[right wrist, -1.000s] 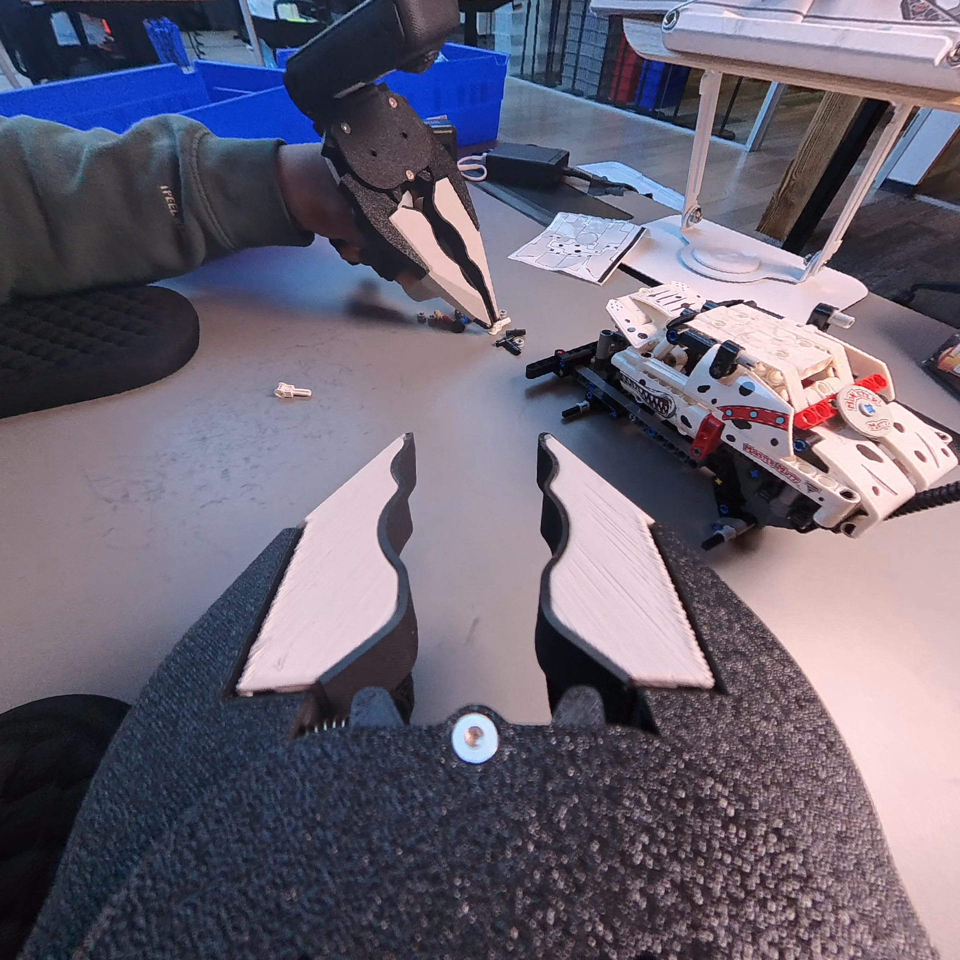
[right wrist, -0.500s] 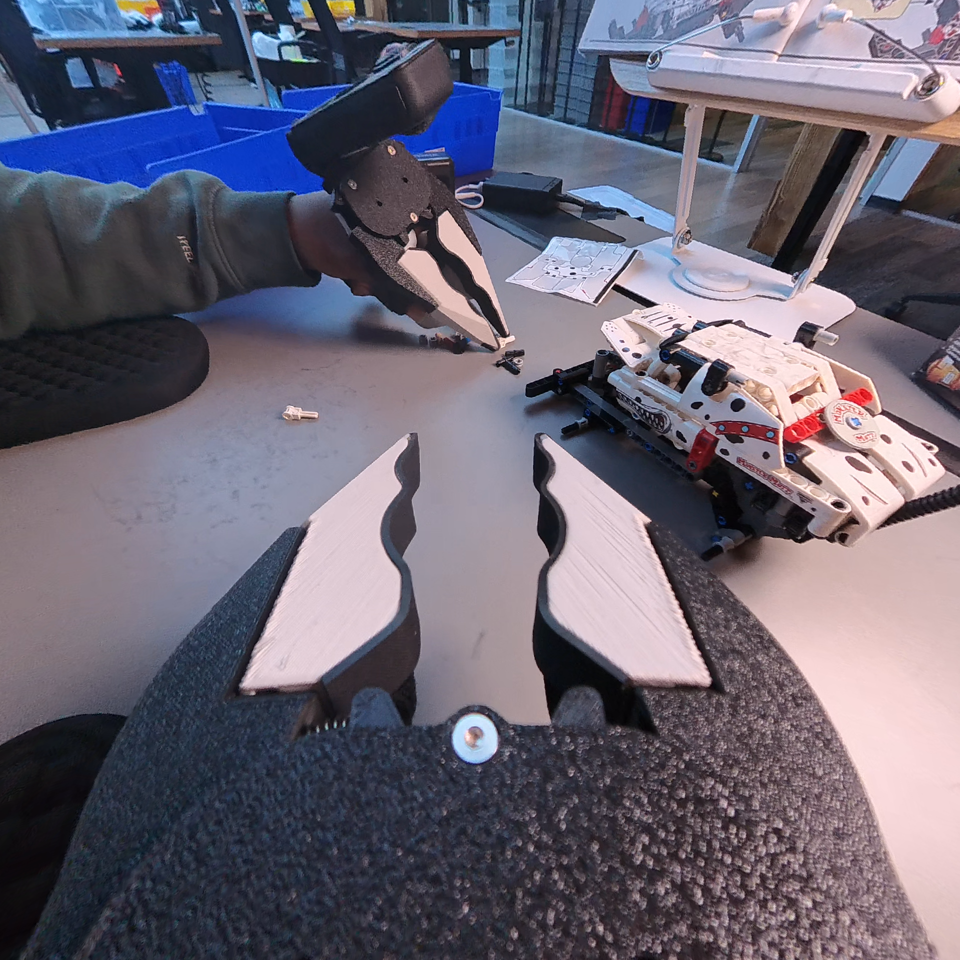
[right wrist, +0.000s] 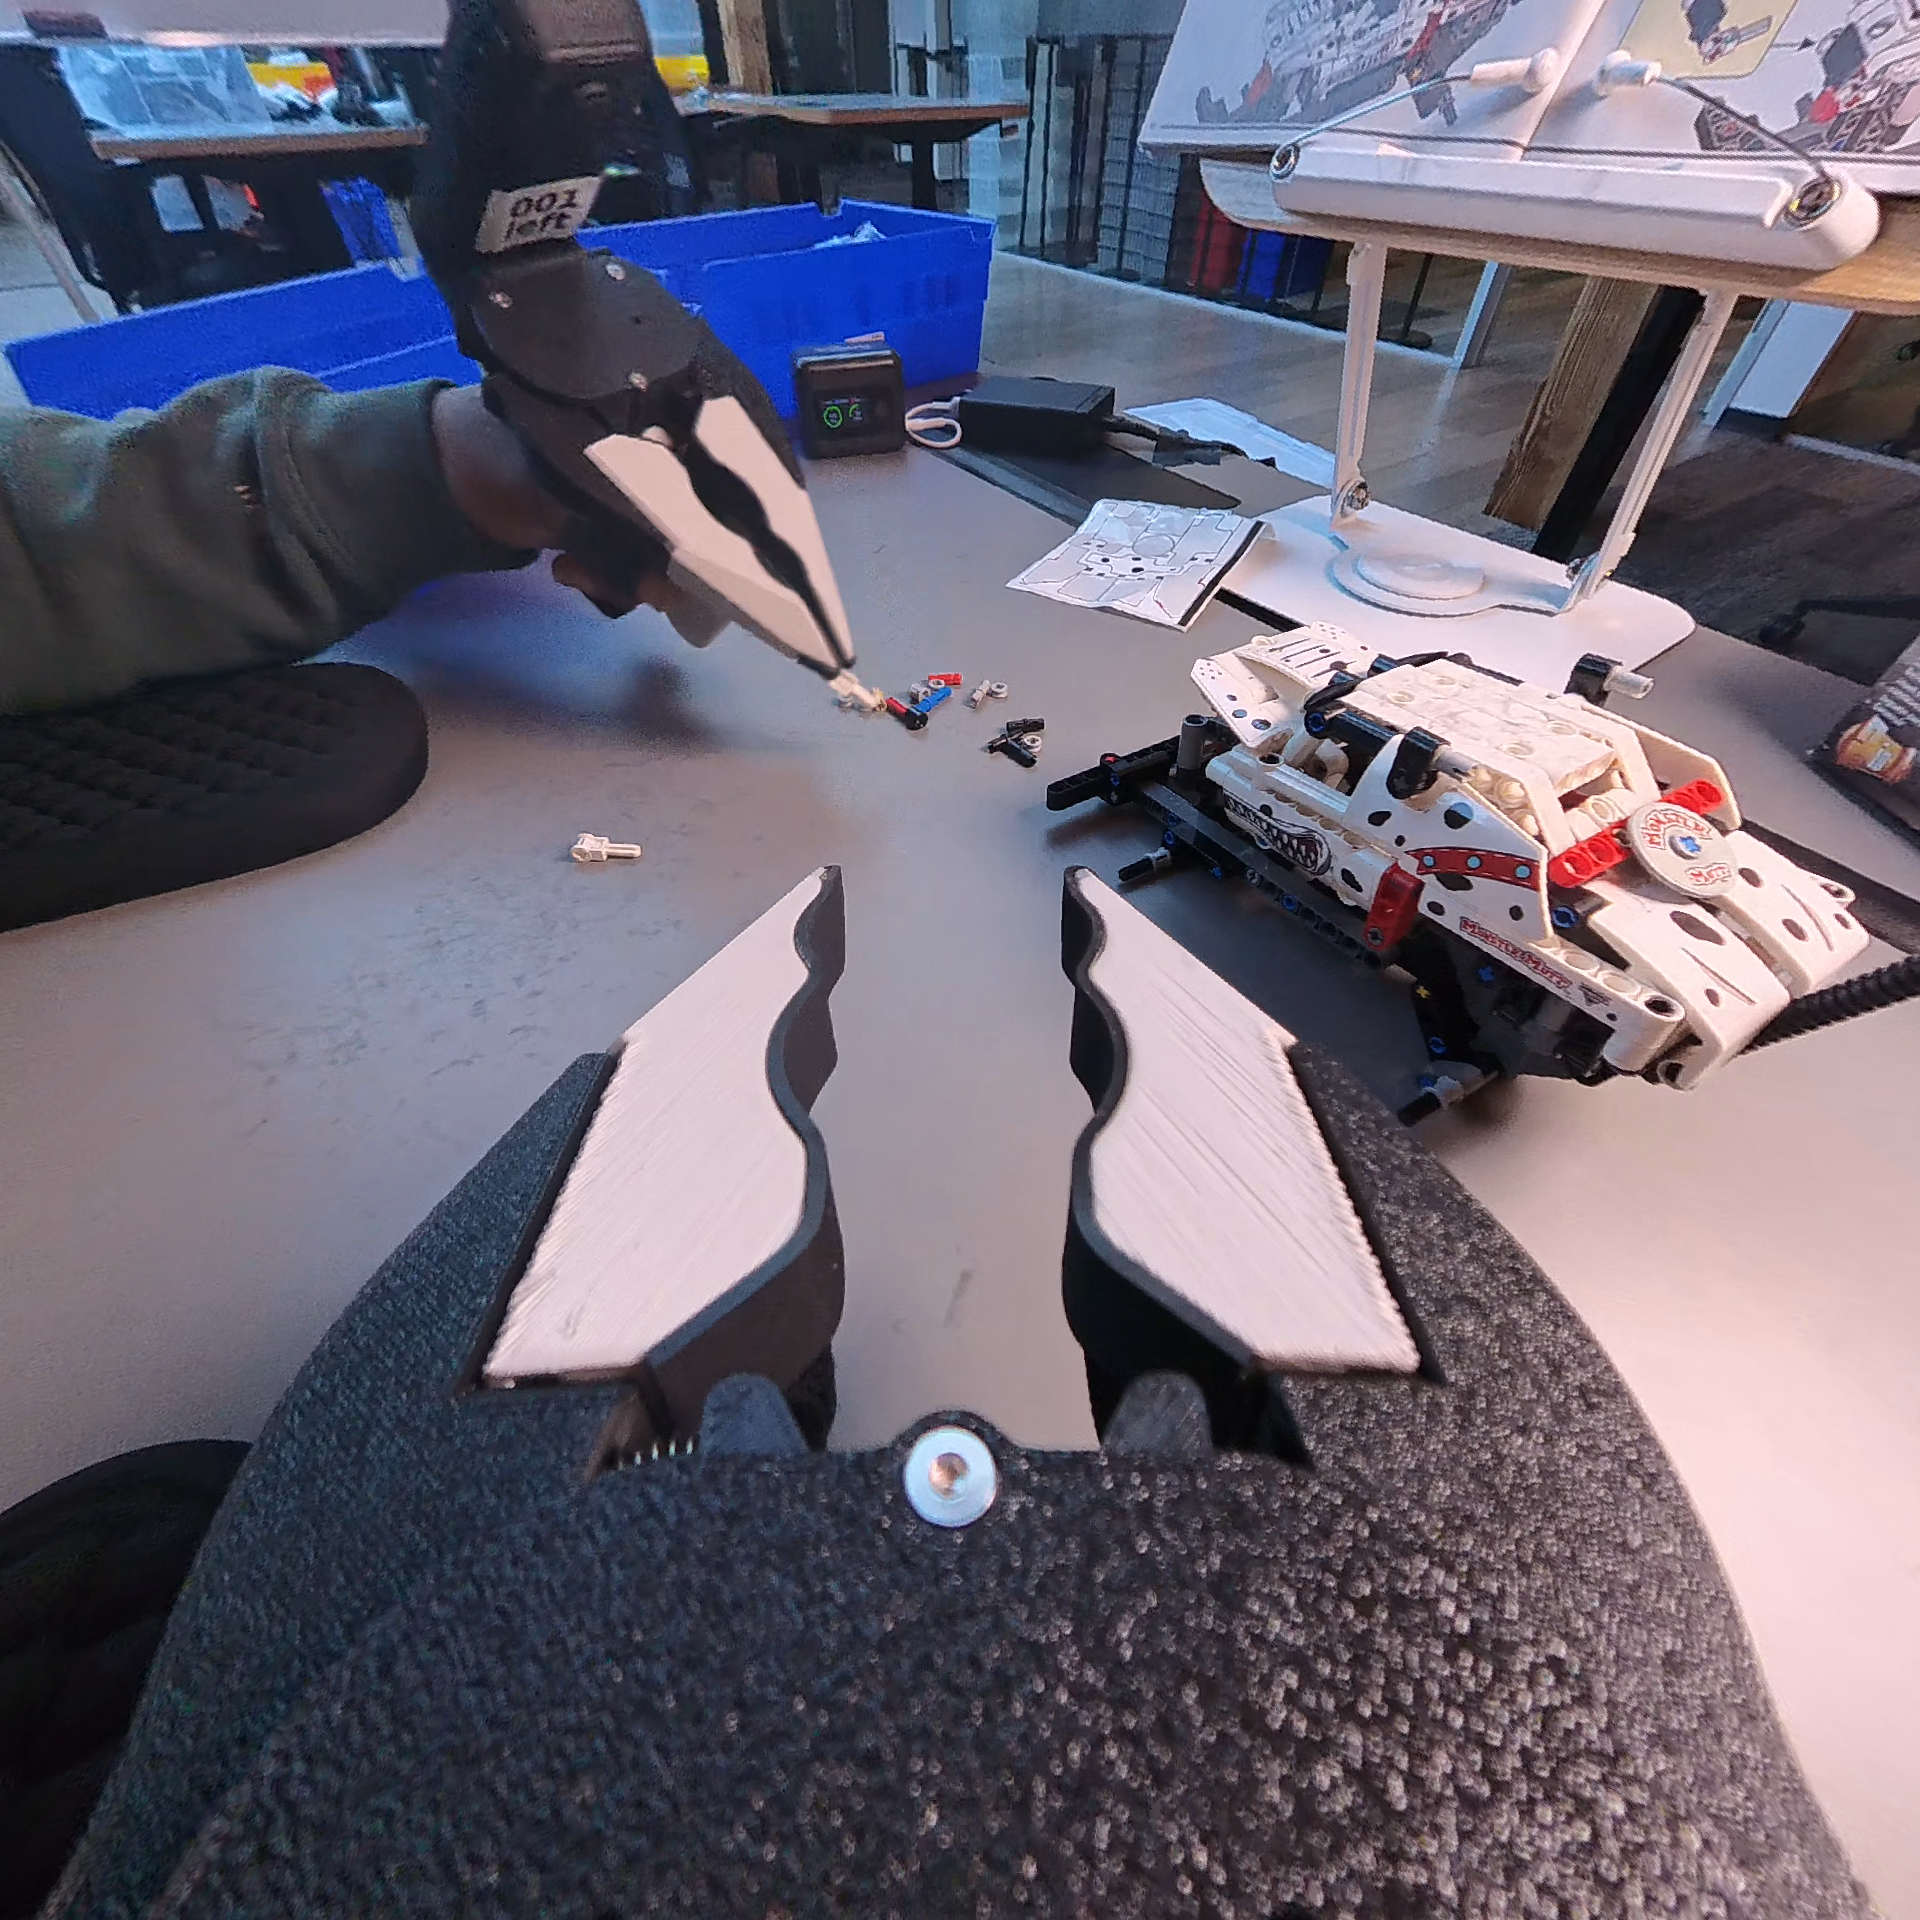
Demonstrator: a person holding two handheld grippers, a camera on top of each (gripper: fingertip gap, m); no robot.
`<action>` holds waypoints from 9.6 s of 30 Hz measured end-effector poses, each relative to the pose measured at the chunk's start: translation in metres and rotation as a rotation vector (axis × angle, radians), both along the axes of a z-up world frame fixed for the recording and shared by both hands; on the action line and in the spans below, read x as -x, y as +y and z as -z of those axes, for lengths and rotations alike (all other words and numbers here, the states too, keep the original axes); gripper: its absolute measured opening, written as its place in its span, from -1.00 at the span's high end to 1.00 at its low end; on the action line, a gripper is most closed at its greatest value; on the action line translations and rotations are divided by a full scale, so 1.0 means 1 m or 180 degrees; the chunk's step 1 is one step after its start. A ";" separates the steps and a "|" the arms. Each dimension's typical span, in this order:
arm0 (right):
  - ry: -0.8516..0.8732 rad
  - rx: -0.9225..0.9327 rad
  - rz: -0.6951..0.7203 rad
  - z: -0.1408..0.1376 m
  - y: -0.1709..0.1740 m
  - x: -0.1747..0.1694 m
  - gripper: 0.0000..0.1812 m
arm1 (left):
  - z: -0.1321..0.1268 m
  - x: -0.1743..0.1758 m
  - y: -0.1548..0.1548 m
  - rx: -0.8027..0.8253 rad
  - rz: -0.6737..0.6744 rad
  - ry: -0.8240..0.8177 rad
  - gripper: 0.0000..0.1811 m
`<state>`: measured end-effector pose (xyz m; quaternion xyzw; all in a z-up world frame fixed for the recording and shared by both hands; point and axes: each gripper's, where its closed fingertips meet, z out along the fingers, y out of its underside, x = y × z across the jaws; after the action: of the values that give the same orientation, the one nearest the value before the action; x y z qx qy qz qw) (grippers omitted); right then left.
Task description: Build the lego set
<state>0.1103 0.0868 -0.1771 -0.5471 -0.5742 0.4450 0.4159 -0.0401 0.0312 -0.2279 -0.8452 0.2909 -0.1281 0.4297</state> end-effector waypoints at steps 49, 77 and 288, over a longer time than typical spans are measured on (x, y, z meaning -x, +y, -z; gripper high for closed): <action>-0.0135 -0.0031 -0.0121 0.012 -0.012 0.003 0.56 | 0.042 -0.006 0.012 0.0351 0.0079 0.0215 0.83; -0.0193 -0.0037 -0.0116 0.018 -0.010 0.003 0.57 | 0.038 0.080 0.035 0.0404 -0.1013 -0.0009 0.87; -0.0838 -0.0531 -0.0513 0.030 -0.076 0.066 0.54 | 0.018 -0.014 -0.051 0.0109 -0.0426 -0.0374 0.74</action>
<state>0.0446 0.0104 -0.2067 -0.5164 -0.7006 0.3523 0.3440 -0.0262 -0.0195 -0.2454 -0.8610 0.2059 -0.1534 0.4390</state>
